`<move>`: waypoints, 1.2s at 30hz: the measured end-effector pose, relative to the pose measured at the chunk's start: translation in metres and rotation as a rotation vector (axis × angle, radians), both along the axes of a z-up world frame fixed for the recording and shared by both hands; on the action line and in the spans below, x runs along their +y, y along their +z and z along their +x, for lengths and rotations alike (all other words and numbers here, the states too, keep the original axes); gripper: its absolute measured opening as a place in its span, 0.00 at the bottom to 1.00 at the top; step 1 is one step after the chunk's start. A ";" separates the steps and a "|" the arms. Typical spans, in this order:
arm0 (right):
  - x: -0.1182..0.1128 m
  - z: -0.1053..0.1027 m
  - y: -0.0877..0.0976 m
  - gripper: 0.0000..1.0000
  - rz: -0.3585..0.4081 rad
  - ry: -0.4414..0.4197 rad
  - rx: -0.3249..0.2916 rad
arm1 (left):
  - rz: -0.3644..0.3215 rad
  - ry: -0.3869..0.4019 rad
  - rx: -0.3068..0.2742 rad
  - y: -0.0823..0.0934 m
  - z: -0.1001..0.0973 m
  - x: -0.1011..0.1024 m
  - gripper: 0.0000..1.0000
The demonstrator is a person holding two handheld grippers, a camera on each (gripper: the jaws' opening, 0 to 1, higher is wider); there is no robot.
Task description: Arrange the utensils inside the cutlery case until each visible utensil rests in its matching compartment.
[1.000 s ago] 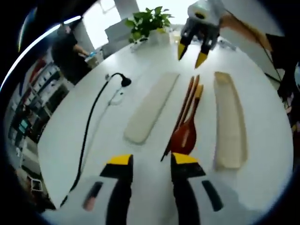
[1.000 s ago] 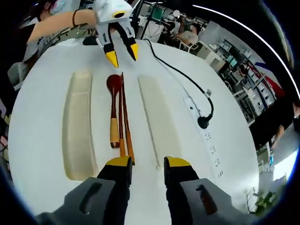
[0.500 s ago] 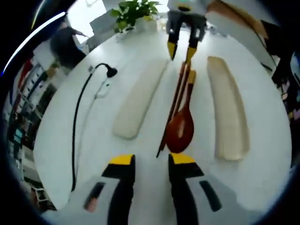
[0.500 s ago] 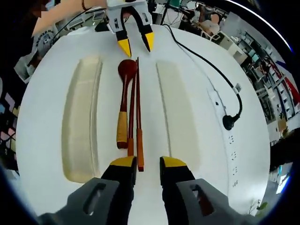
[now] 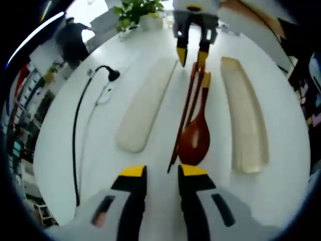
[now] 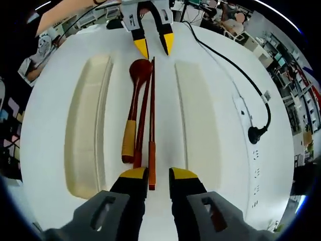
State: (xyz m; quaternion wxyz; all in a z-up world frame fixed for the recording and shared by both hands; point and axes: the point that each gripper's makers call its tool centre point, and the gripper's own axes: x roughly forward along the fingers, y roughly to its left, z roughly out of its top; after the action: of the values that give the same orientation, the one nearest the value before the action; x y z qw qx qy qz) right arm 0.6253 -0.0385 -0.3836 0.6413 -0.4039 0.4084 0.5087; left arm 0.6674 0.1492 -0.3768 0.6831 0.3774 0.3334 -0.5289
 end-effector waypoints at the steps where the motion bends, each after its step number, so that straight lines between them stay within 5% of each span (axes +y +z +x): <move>1: 0.001 -0.003 0.000 0.13 -0.004 0.026 0.018 | -0.004 0.000 0.004 0.000 0.000 -0.001 0.25; 10: 0.002 -0.005 -0.002 0.07 -0.081 0.065 0.096 | 0.017 -0.002 0.066 -0.004 0.000 -0.002 0.23; 17: 0.001 -0.006 -0.002 0.05 -0.120 0.078 0.092 | -0.003 0.008 0.131 -0.005 -0.006 -0.004 0.15; 25: 0.000 -0.004 -0.002 0.04 -0.081 0.031 0.103 | 0.027 -0.012 0.140 -0.005 -0.006 -0.008 0.09; 27: 0.000 -0.004 -0.002 0.05 -0.073 0.018 0.106 | 0.070 -0.046 0.090 -0.006 0.000 -0.007 0.03; 36: -0.002 -0.004 0.000 0.04 -0.011 -0.013 0.095 | 0.097 -0.018 0.082 -0.003 -0.002 -0.008 0.02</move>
State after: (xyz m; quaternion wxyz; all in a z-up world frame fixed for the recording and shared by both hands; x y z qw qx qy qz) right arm 0.6211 -0.0401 -0.3834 0.6223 -0.3801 0.4439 0.5208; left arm 0.6652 0.1416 -0.3802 0.6450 0.3911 0.3828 -0.5334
